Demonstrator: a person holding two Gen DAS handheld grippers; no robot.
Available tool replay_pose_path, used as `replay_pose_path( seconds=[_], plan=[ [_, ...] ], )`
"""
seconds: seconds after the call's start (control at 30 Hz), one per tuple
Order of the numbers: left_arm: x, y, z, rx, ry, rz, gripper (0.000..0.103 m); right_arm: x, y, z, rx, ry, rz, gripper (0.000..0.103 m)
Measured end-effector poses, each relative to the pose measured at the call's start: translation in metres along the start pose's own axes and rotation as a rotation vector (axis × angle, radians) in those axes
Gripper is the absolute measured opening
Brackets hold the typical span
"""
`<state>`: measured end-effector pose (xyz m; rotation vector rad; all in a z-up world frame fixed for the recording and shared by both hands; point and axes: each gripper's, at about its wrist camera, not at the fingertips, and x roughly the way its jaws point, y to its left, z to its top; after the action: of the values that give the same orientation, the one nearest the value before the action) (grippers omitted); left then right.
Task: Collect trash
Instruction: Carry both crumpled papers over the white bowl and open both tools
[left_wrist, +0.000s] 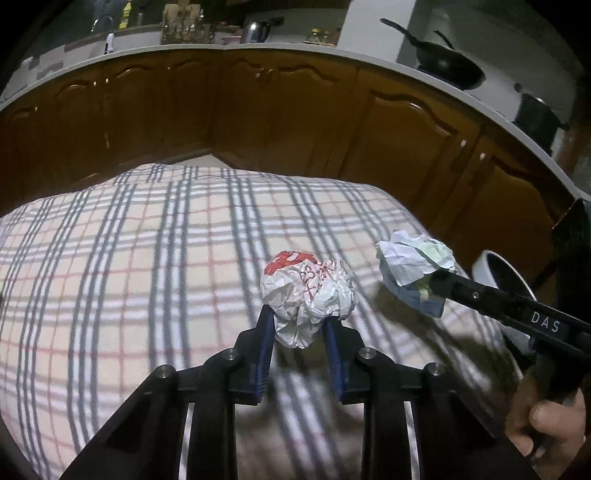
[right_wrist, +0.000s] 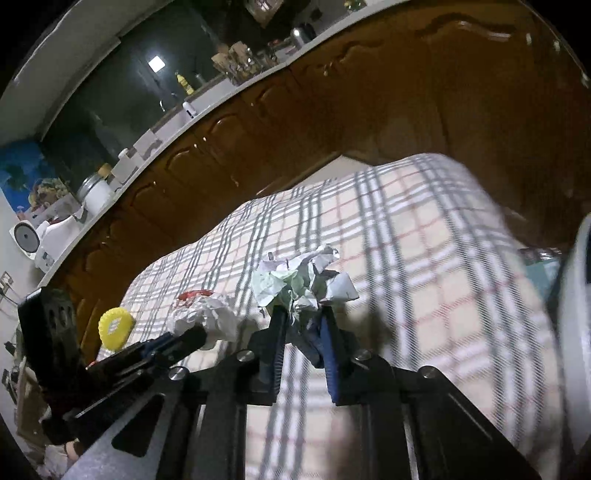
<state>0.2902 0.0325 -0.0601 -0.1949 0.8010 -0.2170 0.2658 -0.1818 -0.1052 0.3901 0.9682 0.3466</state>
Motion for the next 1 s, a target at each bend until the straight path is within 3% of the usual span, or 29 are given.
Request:
replay_pose_path(
  seconds=[0.53,1.0],
  plan=[
    [-0.034,-0.077,-0.039,0.116,0.009,-0.076,0.025,-0.110,-0.025,-0.050,-0.007,-0.140,-0.118,0.018],
    [-0.042,-0.132,-0.054,0.194,0.030,-0.126,0.025,-0.152,-0.054,-0.068,0.062,-0.183,-0.156,0.018]
  ],
)
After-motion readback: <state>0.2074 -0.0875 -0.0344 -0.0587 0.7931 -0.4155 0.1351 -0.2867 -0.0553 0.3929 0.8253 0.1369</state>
